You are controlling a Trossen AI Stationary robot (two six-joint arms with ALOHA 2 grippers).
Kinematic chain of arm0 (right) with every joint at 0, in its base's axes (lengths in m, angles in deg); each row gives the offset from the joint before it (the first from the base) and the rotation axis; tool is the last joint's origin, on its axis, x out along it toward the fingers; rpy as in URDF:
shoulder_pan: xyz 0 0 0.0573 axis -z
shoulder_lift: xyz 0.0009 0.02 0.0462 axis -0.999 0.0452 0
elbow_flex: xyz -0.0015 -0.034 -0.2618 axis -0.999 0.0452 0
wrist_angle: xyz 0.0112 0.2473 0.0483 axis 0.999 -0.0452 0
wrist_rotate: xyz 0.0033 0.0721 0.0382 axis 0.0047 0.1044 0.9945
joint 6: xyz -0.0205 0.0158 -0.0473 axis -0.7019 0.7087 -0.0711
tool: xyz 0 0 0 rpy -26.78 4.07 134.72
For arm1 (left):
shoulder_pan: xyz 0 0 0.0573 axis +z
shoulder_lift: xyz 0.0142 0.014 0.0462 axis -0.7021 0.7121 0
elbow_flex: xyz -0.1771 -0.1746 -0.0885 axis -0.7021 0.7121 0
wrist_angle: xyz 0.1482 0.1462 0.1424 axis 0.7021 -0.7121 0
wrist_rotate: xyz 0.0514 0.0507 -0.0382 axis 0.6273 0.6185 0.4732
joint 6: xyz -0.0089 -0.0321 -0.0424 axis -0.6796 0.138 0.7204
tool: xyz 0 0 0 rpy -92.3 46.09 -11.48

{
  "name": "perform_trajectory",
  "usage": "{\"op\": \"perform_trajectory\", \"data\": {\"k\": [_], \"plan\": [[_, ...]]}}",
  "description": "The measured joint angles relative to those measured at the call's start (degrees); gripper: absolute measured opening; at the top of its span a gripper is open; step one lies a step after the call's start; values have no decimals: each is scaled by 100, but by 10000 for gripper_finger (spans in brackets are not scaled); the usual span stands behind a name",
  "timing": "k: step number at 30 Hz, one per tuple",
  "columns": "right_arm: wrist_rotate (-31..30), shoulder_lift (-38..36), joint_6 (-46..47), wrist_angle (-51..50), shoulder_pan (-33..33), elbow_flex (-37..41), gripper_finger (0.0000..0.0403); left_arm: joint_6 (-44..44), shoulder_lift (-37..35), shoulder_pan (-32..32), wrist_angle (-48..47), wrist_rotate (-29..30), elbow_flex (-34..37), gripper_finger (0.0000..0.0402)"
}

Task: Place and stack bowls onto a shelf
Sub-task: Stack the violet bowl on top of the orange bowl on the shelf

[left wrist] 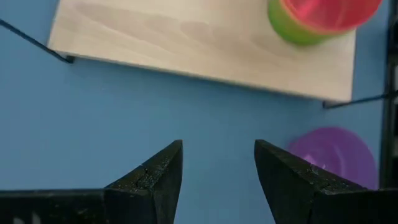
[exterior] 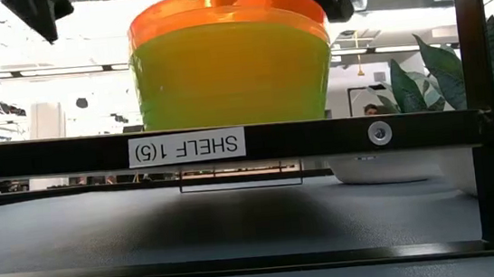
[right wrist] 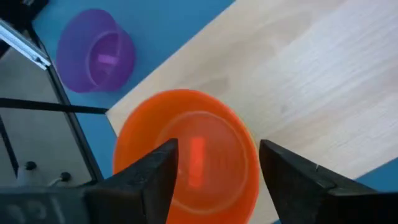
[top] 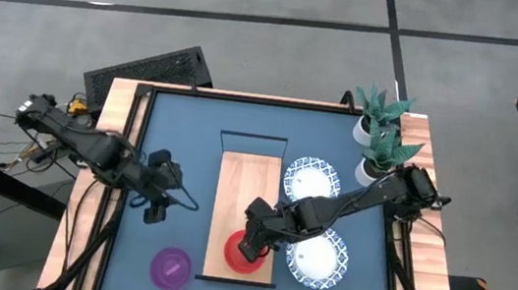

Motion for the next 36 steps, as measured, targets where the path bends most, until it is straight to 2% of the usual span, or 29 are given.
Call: {"op": "perform_trajectory", "data": {"k": [9,14,22,28,36], "plan": [[-79,2,-195,-848,-29,-677,254,198,910,-957,102,223,55,183],[-297,1,-150,-1006,-151,-785,254,952,939,-1457,1201,18,884,183],[-299,9,5,-1309,-266,-782,254,2058,952,-1787,3425,-910,2156,183],[-302,8,7,-1369,-229,-782,254,2611,950,-1955,3510,-696,2568,183],[-331,9,8,-1369,-255,-782,254,2859,953,-1998,3818,-880,3082,183]]}}
